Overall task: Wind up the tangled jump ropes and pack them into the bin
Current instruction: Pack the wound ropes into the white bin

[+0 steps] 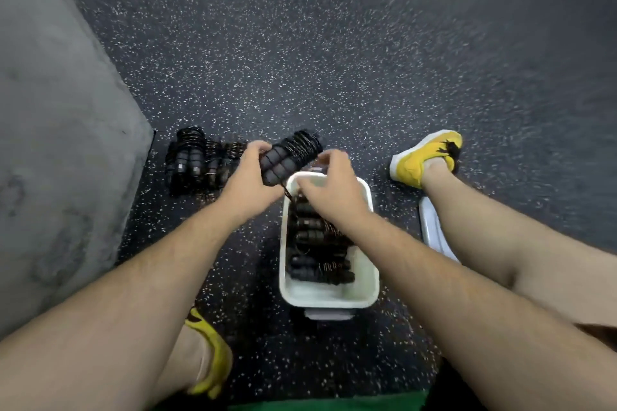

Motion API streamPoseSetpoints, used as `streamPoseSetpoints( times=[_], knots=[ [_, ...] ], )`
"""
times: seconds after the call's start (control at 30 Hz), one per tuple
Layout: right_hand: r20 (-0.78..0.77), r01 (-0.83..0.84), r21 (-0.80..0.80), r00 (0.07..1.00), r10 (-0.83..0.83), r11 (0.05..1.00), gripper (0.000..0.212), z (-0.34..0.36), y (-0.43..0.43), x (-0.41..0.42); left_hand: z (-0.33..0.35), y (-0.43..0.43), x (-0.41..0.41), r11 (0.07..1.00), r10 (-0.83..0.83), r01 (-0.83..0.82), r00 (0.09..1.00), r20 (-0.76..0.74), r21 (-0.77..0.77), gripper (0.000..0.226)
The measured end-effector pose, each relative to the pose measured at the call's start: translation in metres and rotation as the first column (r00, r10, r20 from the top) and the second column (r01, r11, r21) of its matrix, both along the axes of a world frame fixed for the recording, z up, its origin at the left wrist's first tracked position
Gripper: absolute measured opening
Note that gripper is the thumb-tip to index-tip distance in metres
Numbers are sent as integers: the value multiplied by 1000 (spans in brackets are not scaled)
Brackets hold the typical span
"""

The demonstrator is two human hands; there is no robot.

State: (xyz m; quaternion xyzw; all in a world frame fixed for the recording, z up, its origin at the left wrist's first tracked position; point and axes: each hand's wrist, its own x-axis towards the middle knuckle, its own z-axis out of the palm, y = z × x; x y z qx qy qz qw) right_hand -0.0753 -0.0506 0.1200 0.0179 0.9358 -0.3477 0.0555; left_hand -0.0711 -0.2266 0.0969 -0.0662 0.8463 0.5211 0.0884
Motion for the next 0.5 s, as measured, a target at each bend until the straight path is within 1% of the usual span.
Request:
streamPoseSetpoints(
  times=[0.03,0.07,0.1,0.13,0.17,0.23,0.3,0.33,0.4,0.5],
  knots=[
    [-81,-111,189,988,128,976,65,3,25,12,0,8,7,998,-56,56,998,17,36,73],
    [-117,-208,345,958,262,915,77,3,46,22,0,16,15,993,-112,110,993,30,48,71],
    [-111,-280,441,926,361,853,86,1,65,29,0,24,24,985,-172,170,984,50,34,68],
    [-76,-335,478,905,418,812,91,-1,78,36,2,32,33,971,-238,238,968,80,8,66],
    [-23,-380,482,895,446,789,92,-5,87,41,3,40,42,952,-301,305,947,112,-13,64],
    [134,-475,453,873,469,754,86,-10,95,51,0,54,56,901,-412,429,892,185,-60,64],
    [263,-544,415,839,476,729,75,-21,98,61,-8,65,68,849,-475,515,840,262,-112,60],
    [306,-553,395,832,463,733,68,-27,98,67,-14,69,72,829,-489,542,823,291,-140,59],
    [347,-553,376,828,440,744,56,-43,96,75,-26,73,80,800,-492,563,813,310,-207,58],
    [363,-572,402,816,449,715,56,-63,88,78,-44,72,82,744,-491,572,819,297,-347,56]
  ],
)
